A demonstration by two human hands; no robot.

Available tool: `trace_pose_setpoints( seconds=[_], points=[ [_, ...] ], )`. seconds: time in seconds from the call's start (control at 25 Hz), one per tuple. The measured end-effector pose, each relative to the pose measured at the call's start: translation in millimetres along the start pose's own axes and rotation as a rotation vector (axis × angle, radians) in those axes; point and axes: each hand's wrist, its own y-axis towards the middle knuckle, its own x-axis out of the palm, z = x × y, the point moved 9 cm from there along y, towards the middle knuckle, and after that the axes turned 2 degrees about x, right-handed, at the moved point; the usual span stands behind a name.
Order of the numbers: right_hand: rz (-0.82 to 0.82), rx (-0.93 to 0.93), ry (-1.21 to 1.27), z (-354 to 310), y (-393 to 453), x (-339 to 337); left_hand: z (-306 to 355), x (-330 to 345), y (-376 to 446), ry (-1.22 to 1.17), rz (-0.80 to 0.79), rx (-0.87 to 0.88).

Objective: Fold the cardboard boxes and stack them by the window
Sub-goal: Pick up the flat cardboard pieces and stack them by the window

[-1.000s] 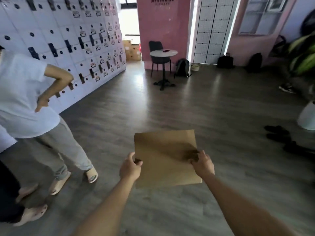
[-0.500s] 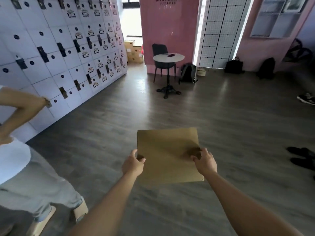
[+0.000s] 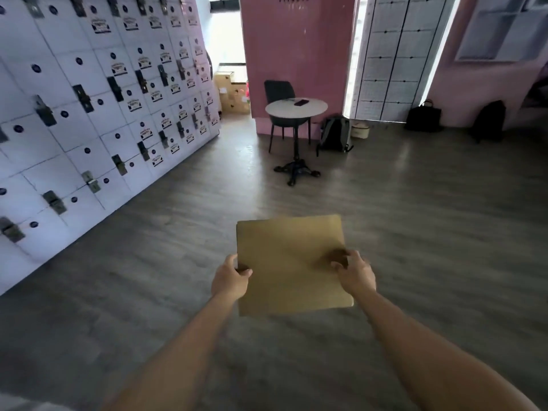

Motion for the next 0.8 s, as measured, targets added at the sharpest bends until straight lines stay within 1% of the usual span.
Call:
trace_pose_setpoints(
  seconds=[0.2, 0.36, 0.52, 0.68, 0.8],
  points=[
    [-0.046, -0.093, -0.049, -113, 147, 27, 37, -34, 132, -0.082, 0.116, -0.075],
    [-0.094, -0.172, -0.098, -200, 251, 82, 24, -51, 244, -0.140, 0.137, -0.155],
    [-0.096, -0.160, -0.098, -278, 358, 133, 30, -71, 377, -0.198, 0.139, -0.154],
    [-0.066, -0.168, -0.061, -373, 464, 172, 53, -113, 533, -0.195, 0.137, -0.133],
    [-0.026, -0.146, -0.052, -413, 535, 191, 79, -128, 628, -0.150, 0.126, -0.103]
  ],
)
